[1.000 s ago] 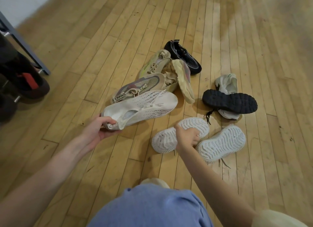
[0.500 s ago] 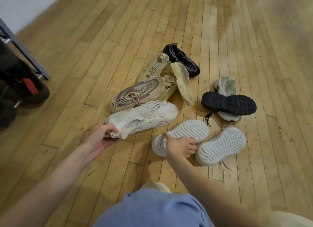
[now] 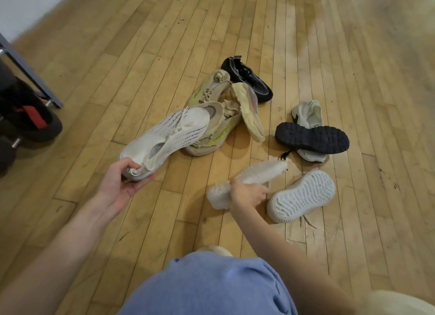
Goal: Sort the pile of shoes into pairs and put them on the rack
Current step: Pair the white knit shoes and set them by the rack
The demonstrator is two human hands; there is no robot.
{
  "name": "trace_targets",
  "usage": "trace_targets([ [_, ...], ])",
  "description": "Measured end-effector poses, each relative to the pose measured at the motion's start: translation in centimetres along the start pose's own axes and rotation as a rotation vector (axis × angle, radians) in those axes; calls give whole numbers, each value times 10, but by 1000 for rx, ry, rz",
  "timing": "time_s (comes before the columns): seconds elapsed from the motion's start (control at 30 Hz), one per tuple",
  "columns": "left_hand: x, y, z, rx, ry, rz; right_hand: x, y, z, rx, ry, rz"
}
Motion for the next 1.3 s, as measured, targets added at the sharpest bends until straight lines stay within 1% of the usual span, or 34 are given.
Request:
trace_targets([
  [0.07, 0, 1, 0, -2, -6, -1, -16, 0, -17, -64, 284, 73],
  [0.1, 0, 1, 0, -7, -9, -4, -27, -3, -22, -81, 405, 62],
  [0.13, 0, 3, 0, -14, -13, -2, -38, -10, -25, -109, 509, 24],
  [0.2, 1, 5, -1, -30, -13, 10, -52, -28, -22, -210, 637, -81],
  [0.27, 1, 7, -2, -41, -9, 21, -56, -46, -15, -260, 656, -209],
  [0.33, 0, 7, -3, -33, -10, 26, -56, -54, -9, -218, 613, -359],
  [0.4, -1, 7, -5, -17, -13, 19, -57, -54, -7, -243, 659, -420],
  [0.47, -3, 7, -7, -13, -7, 20, -59, -47, -8, -261, 751, -419],
  [0.53, -5, 6, -9, -21, 4, 25, -60, -35, -8, -256, 831, -378],
  [0.57, -5, 6, -11, -24, 8, 27, -58, -27, -6, -254, 856, -316],
  [0.6, -6, 5, -12, -23, 11, 28, -55, -18, -5, -262, 863, -216],
  [0.63, -6, 4, -13, -20, 13, 28, -50, -9, -3, -269, 836, -100],
  [0.67, -6, 3, -14, -15, 13, 26, -44, 0, 0, -265, 766, 4],
  [0.7, -6, 3, -14, -5, 13, 26, -37, 6, 3, -256, 662, 72],
  [0.73, -7, 3, -14, 3, 13, 24, -28, 8, 7, -249, 542, 101],
  [0.8, -7, 3, -15, 15, 15, 18, -11, 3, 16, -252, 295, 61],
  [0.87, -7, 4, -15, 17, 18, 14, 1, -11, 28, -198, 93, -99],
  [0.9, -7, 5, -15, 14, 20, 14, 2, -18, 32, -144, 40, -198],
  [0.93, -7, 5, -15, 10, 23, 14, 3, -24, 34, -98, 34, -257],
  [0.97, -7, 5, -15, 3, 26, 11, 3, -26, 35, -67, 60, -282],
  [1.07, -9, 6, -14, -19, 31, 12, -4, -30, 34, -9, 177, -316],
  [1.17, -10, 9, -12, -32, 26, 33, -16, -33, 34, -13, 256, -350],
  [1.3, -12, 6, -12, -11, 24, 7, -20, -29, 42, -10, 218, -277],
])
Point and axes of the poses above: each hand's wrist, its own x-axis towards the middle knuckle, its own y-axis out of the back of the hand, z = x × y, the point moved 6 cm from there along x, towards the middle knuckle, and after that the axes turned 10 degrees about -y, right-handed, at the moved point
